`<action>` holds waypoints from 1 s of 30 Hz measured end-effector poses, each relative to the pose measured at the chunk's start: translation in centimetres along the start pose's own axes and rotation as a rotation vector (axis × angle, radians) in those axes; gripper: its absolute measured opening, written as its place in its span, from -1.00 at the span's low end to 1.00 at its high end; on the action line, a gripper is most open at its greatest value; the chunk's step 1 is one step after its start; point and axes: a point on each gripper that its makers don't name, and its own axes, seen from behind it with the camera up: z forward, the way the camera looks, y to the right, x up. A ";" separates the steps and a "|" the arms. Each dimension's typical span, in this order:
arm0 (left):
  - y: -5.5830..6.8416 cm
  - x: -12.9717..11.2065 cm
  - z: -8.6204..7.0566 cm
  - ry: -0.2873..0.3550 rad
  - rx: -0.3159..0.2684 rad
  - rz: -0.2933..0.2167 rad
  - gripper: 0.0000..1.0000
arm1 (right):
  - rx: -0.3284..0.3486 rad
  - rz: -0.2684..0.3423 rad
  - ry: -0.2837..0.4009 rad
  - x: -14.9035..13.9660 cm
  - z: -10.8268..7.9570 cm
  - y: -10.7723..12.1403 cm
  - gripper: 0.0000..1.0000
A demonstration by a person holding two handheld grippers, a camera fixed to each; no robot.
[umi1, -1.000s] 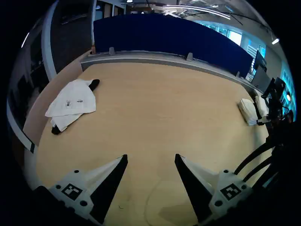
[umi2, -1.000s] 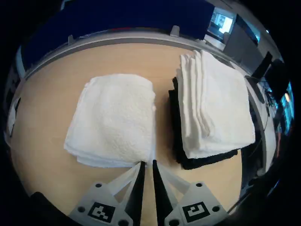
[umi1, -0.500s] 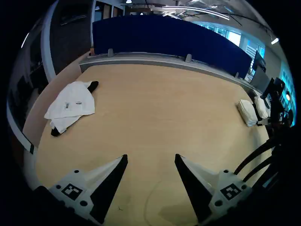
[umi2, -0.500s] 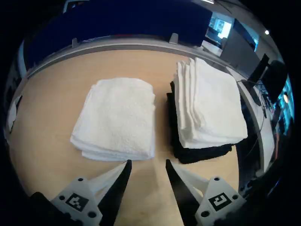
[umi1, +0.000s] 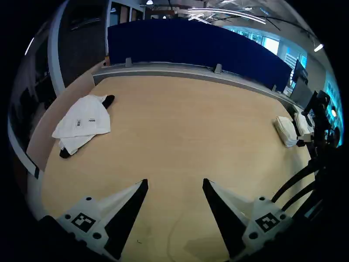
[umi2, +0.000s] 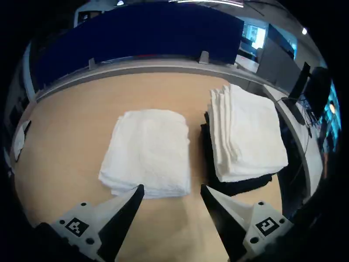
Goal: Fold towel
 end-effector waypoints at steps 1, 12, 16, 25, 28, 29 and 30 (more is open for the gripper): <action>0.0 0.0 0.0 0.000 0.001 0.000 0.86 | 0.007 0.003 0.010 0.5 0.1 -0.3 1.00; -0.5 0.1 -0.2 0.002 0.019 -0.001 0.86 | 0.056 0.009 0.090 6.7 3.4 -2.0 1.00; -0.8 0.0 -0.4 0.001 0.029 -0.003 0.86 | 0.071 0.006 0.098 8.5 4.7 -2.5 1.00; -1.2 -0.5 -0.5 -0.007 0.048 -0.011 0.86 | 0.098 0.011 0.063 8.8 7.5 -3.6 1.00; -1.4 -0.6 -0.5 -0.007 0.053 -0.012 0.87 | 0.093 0.017 0.046 8.0 8.3 -3.5 1.00; -1.4 -0.6 -0.6 -0.007 0.054 -0.012 0.86 | 0.092 0.018 0.042 7.8 8.5 -3.5 1.00; -1.4 -0.7 -0.6 -0.008 0.056 -0.012 0.86 | 0.090 0.019 0.038 7.6 8.8 -3.4 1.00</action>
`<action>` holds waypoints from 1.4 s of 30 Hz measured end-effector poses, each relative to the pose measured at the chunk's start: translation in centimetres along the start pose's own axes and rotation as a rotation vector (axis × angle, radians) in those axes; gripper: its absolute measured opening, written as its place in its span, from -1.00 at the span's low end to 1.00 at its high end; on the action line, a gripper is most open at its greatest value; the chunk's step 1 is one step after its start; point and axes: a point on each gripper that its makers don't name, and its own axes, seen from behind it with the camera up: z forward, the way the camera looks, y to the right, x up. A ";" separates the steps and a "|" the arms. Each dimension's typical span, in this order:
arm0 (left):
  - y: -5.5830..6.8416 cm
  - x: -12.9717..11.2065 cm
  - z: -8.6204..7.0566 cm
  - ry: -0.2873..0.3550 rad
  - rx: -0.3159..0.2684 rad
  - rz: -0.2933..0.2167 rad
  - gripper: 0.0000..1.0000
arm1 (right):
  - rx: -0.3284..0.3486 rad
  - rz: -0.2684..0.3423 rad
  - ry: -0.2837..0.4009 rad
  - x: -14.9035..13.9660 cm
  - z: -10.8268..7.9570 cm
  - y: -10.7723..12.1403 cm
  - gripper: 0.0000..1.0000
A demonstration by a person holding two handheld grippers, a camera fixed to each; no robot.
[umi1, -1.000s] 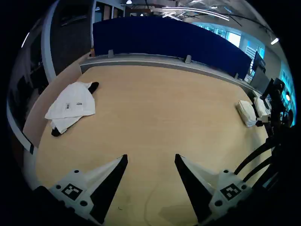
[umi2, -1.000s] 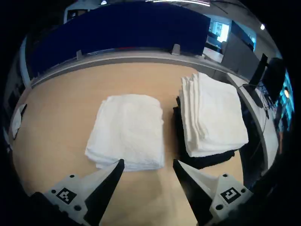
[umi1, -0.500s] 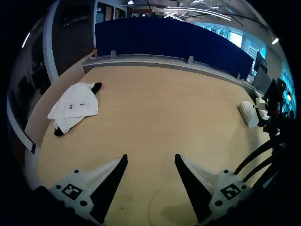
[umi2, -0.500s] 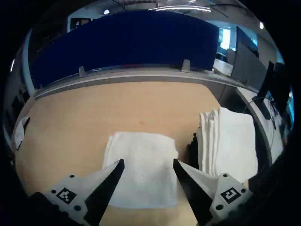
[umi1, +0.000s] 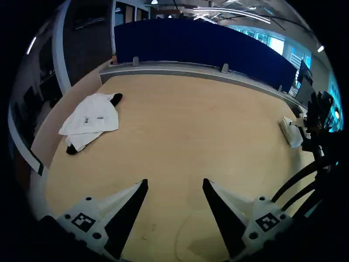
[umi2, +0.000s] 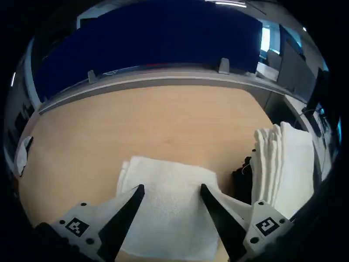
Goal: Fold towel
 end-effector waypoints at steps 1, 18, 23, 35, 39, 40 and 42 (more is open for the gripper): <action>0.0 0.0 0.0 0.000 0.001 0.000 0.86 | 0.000 0.000 0.001 0.0 0.0 0.0 1.00; -0.4 0.7 -0.1 0.016 -0.008 -0.004 0.86 | 0.014 -0.002 0.082 -0.3 -4.3 -1.8 1.00; -0.4 0.8 -0.3 0.018 -0.010 -0.006 0.86 | 0.001 -0.004 0.068 -3.1 -5.3 -1.9 1.00; -0.6 0.7 -0.3 0.021 -0.009 0.002 0.86 | -0.015 -0.024 0.016 -6.7 -4.6 -1.7 1.00; -0.7 0.8 -0.4 0.023 -0.010 -0.001 0.87 | -0.015 -0.024 0.027 -6.2 -5.0 -1.9 1.00; -0.7 0.8 -0.4 0.025 -0.010 -0.002 0.86 | -0.012 -0.022 0.036 -5.9 -5.4 -2.1 1.00; -0.8 0.9 -0.4 0.028 -0.011 -0.005 0.86 | -0.006 -0.017 0.056 -5.2 -6.2 -2.5 1.00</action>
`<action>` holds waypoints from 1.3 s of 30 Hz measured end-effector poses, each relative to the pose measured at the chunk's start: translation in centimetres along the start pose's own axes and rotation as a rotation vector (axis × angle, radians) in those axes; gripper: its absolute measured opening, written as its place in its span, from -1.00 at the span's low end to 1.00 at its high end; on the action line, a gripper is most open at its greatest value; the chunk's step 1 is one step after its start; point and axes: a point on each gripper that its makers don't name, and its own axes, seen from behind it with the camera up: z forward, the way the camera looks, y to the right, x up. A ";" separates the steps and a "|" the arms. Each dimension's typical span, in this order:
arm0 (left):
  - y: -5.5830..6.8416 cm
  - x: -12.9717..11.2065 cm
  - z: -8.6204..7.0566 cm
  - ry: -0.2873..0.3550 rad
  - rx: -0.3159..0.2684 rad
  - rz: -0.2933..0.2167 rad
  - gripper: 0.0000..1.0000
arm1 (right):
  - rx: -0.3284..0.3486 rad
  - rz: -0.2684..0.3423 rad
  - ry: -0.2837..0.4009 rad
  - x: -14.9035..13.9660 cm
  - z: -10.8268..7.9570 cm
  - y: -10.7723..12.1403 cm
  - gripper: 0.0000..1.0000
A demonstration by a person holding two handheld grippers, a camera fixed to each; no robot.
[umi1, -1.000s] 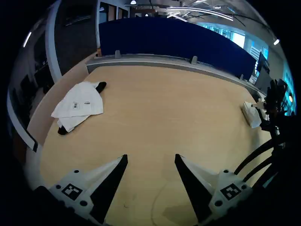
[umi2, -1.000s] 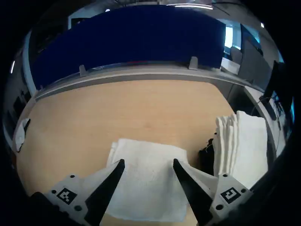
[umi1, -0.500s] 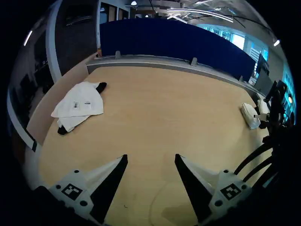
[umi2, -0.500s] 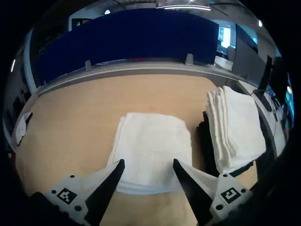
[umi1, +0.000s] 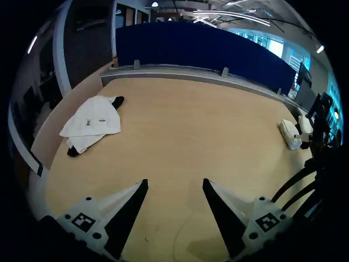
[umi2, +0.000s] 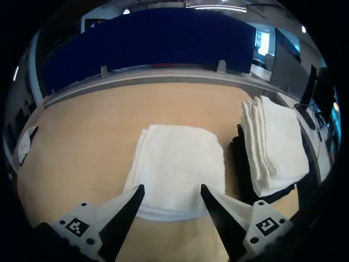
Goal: Fold towel
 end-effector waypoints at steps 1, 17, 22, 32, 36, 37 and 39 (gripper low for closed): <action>0.0 0.1 0.0 0.003 -0.001 -0.001 0.86 | 0.001 0.002 0.012 0.3 -0.5 -0.2 1.00; -0.7 3.9 1.1 0.104 -0.061 -0.013 0.86 | 0.051 0.056 0.312 5.8 -12.2 -9.0 1.00; -0.5 5.9 1.3 0.171 -0.093 -0.010 0.86 | 0.068 0.047 0.423 6.7 -16.1 -12.3 1.00; -0.2 10.7 0.5 0.364 -0.143 -0.022 0.86 | 0.041 0.074 0.620 8.2 -21.5 -14.8 1.00; -0.9 14.2 -0.6 0.495 -0.139 -0.040 0.86 | 0.027 0.110 0.642 7.9 -21.8 -15.0 1.00; -0.9 14.9 -1.0 0.528 -0.136 -0.041 0.86 | 0.027 0.114 0.642 7.9 -21.8 -15.2 1.00; -1.0 16.4 -1.8 0.597 -0.130 -0.042 0.86 | 0.028 0.122 0.642 7.8 -21.7 -15.5 1.00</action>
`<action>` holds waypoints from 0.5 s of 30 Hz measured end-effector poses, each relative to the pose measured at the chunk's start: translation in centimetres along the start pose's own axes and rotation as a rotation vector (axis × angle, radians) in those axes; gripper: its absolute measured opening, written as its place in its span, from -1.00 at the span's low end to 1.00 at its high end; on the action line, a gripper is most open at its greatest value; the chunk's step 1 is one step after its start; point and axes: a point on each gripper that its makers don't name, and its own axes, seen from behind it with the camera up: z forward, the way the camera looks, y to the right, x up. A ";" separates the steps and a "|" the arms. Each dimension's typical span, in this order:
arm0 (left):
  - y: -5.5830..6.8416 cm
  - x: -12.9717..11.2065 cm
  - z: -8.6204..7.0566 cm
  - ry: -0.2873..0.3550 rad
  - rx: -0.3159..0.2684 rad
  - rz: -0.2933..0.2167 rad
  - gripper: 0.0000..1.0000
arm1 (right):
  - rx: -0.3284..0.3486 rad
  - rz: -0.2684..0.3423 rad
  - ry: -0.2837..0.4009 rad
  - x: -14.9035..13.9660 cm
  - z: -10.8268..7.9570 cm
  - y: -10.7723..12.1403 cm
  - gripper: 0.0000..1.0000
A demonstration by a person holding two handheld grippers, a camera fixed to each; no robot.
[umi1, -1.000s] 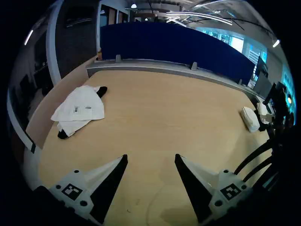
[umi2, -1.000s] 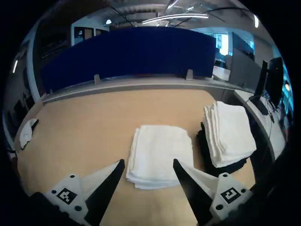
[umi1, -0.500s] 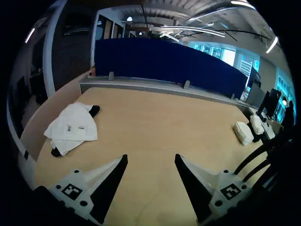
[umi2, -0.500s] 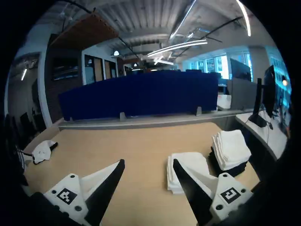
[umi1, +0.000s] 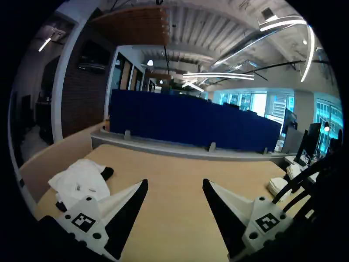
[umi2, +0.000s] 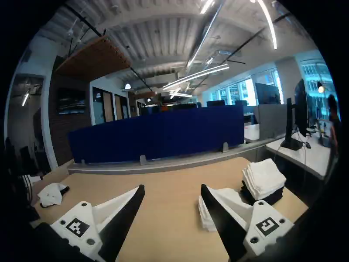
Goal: Fold towel
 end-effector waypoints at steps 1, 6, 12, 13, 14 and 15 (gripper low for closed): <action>0.3 0.3 0.0 0.019 -0.005 0.008 0.86 | 0.001 0.001 0.001 0.0 0.0 -0.2 1.00; 1.3 0.6 0.1 0.062 -0.022 0.057 0.86 | 0.007 -0.006 -0.001 0.1 0.3 -1.1 1.00; 0.9 0.6 0.2 0.086 -0.019 0.095 0.86 | 0.021 -0.026 -0.023 0.0 0.7 -2.2 1.00; 0.9 0.5 0.2 0.088 -0.021 0.101 0.86 | 0.024 -0.027 -0.028 0.0 0.8 -2.4 1.00; 1.0 0.3 0.2 0.090 -0.022 0.106 0.86 | 0.028 -0.028 -0.034 0.0 0.8 -2.7 1.00; 1.0 0.2 0.3 0.093 -0.024 0.113 0.86 | 0.032 -0.029 -0.040 -0.1 0.9 -3.0 1.00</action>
